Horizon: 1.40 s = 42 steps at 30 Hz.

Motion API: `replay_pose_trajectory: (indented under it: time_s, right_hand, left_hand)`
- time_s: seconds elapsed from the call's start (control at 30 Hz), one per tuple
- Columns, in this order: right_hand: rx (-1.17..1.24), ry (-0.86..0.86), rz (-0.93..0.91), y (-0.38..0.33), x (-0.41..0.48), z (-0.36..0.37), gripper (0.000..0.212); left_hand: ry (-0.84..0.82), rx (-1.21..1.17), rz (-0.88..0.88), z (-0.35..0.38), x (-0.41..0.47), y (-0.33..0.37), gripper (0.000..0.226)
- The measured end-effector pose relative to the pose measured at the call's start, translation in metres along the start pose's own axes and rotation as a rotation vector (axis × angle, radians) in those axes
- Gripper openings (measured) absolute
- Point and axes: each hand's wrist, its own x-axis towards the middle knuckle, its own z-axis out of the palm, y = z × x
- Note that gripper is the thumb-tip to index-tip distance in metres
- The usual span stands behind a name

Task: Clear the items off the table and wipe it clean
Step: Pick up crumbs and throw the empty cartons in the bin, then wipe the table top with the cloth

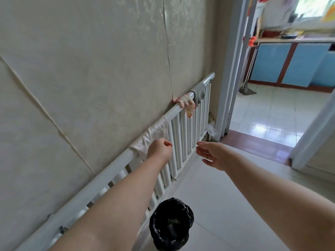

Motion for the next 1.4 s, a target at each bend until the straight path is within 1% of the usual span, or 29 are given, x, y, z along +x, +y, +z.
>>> replay_pose_trajectory:
  time_s: [0.2, 0.43, 0.53, 0.7, 0.87, 0.93, 1.13, 1.2, 1.3, 1.4]
  right_hand:
    - [-0.006, -0.011, -0.08, -0.05, 0.005, -0.039, 0.02]
    - [-0.03, 0.046, -0.129, -0.096, 0.021, -0.095, 0.018]
    - [-0.103, 0.074, -0.16, -0.104, 0.027, -0.107, 0.016]
    - [-0.201, 0.081, -0.194, -0.112, 0.046, -0.119, 0.014]
    - [-0.191, 0.092, -0.19, -0.127, 0.074, -0.125, 0.014]
    - [-0.201, 0.106, -0.184, -0.136, 0.089, -0.127, 0.014]
    - [-0.178, 0.156, -0.156, -0.17, 0.145, -0.127, 0.011]
    - [-0.154, 0.162, -0.152, -0.177, 0.16, -0.126, 0.008]
    - [-0.131, 0.183, -0.135, -0.183, 0.186, -0.127, 0.011]
    - [-0.115, 0.2, -0.111, -0.185, 0.205, -0.13, 0.013]
  left_hand:
    - [0.026, 0.02, 0.064, 0.018, 0.026, 0.058, 0.014]
    - [0.044, 0.081, 0.086, 0.053, 0.059, 0.111, 0.016]
    - [0.039, 0.155, 0.092, 0.063, 0.075, 0.119, 0.015]
    - [0.025, 0.304, 0.111, 0.079, 0.11, 0.13, 0.022]
    - [-0.005, 0.416, 0.126, 0.094, 0.159, 0.139, 0.024]
    - [-0.001, 0.422, 0.118, 0.099, 0.183, 0.145, 0.026]
    - [0.028, 0.514, 0.141, 0.109, 0.266, 0.164, 0.038]
    - [0.033, 0.573, 0.144, 0.108, 0.288, 0.164, 0.042]
    - [0.01, 0.708, 0.149, 0.109, 0.32, 0.163, 0.044]
    - [0.001, 0.795, 0.199, 0.113, 0.345, 0.157, 0.043]
